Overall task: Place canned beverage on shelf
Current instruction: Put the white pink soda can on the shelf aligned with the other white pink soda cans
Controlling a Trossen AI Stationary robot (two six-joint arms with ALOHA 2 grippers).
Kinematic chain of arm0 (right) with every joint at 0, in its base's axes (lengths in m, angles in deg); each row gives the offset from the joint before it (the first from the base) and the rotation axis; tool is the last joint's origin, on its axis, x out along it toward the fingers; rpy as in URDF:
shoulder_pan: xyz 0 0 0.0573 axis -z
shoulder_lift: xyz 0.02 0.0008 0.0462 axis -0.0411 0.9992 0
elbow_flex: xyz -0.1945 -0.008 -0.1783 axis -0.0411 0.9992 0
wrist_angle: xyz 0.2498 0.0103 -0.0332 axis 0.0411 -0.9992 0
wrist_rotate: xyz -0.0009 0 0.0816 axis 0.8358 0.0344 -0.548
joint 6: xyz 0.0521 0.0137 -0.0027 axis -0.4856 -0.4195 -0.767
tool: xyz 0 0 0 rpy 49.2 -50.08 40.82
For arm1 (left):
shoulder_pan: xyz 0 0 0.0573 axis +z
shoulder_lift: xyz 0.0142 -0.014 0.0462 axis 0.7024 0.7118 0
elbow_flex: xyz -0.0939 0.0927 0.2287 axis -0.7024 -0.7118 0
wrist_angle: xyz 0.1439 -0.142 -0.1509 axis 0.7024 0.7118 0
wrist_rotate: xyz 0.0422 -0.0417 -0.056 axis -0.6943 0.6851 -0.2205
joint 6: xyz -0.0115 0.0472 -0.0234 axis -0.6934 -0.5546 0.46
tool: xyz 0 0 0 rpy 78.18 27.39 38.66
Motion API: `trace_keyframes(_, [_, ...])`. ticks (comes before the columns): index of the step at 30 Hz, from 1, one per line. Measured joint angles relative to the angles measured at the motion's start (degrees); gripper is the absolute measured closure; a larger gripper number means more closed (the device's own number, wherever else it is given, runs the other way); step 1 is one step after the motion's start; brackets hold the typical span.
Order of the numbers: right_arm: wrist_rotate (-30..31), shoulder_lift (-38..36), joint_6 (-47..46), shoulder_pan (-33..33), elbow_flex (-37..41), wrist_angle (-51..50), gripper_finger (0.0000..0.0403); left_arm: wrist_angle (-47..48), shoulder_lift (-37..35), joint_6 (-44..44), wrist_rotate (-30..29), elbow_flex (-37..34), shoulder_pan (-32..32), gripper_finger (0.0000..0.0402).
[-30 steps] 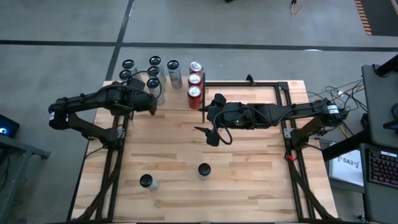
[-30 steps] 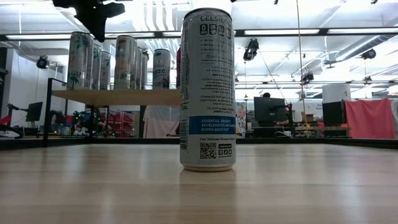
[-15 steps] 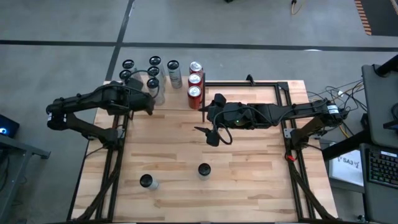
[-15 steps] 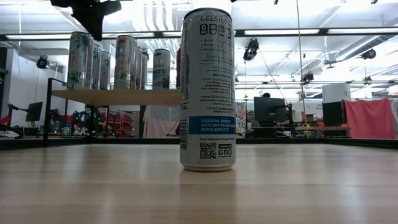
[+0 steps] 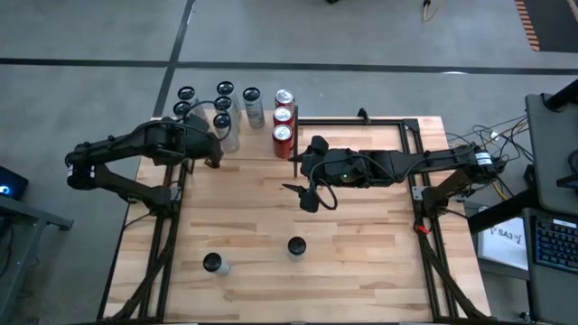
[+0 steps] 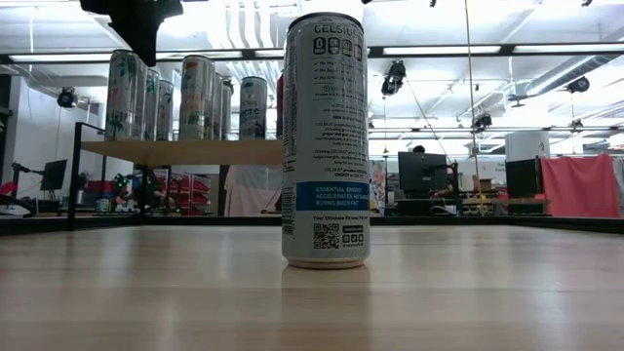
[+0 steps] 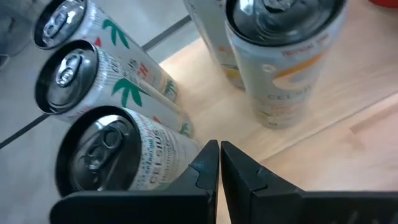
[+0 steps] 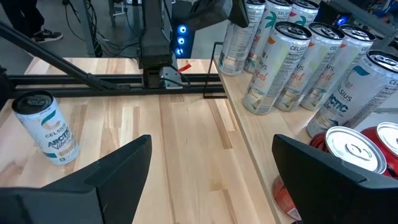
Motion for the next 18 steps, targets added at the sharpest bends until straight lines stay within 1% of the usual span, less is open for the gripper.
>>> trace_keyframes(3, [0.01, 0.0, -0.05, 0.01, 0.0, -0.04, 0.008, 0.0, -0.02, 0.0, -1.03, -0.08, 0.4, 0.0402])
trace_keyframes(8, [0.02, 0.0, -0.17, -0.24, 0.0, -0.13, 0.008, -0.02, 0.02, -0.4, -1.13, -0.66, 0.93, 0.0402])
trace_keyframes(18, [0.02, 0.0, 0.0, -0.35, 0.0, -0.14, 0.008, 0.01, -0.36, 0.38, -2.21, -4.16, 1.66, 0.0402])
